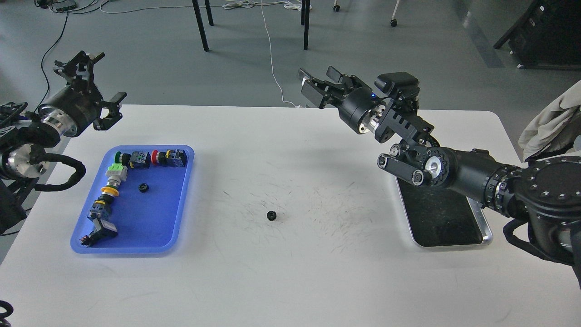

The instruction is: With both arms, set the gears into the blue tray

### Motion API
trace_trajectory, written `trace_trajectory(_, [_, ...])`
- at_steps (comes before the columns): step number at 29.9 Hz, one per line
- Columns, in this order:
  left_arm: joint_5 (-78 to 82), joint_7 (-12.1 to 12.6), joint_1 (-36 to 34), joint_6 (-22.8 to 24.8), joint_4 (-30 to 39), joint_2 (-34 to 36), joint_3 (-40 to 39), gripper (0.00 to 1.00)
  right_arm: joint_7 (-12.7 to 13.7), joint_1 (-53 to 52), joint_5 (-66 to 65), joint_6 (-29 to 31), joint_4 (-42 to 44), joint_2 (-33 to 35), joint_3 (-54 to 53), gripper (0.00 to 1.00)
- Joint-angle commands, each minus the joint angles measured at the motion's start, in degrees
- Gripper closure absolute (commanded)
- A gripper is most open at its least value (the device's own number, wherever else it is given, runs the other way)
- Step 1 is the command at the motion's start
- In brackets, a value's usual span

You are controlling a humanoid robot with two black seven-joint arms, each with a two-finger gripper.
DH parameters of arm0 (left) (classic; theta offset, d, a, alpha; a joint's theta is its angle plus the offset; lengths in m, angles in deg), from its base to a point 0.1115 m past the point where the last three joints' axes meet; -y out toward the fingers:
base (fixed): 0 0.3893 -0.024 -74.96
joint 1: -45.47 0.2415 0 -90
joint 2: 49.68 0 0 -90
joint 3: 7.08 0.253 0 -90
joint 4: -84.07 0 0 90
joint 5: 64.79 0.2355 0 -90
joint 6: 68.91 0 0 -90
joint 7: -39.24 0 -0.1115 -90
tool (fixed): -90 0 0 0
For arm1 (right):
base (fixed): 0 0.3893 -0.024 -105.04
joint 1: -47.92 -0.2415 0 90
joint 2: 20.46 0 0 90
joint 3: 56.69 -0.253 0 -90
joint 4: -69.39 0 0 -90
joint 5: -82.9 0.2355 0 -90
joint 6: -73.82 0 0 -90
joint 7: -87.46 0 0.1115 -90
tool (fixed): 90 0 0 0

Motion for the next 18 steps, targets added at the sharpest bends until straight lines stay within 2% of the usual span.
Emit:
trace_trajectory(1, [5.72,0.06,-0.01,-0.23,4.15,0.73,0.07,0.01,1.25,-0.27,6.67,3.24,-0.05,3.35,-0.29,0.07])
trace_trajectory(10, [21.46,0.41,0.34,-2.25,19.87,7.84,0.07,0.01,3.1,0.08,16.44,10.27,-0.14,11.44,-2.04,0.06])
trace_trajectory(18, [29.91,2.08,-0.97,-1.9,27.0,14.52,-0.02,0.01,9.78,0.17,21.54,20.29,0.03,13.82,-2.93,0.05])
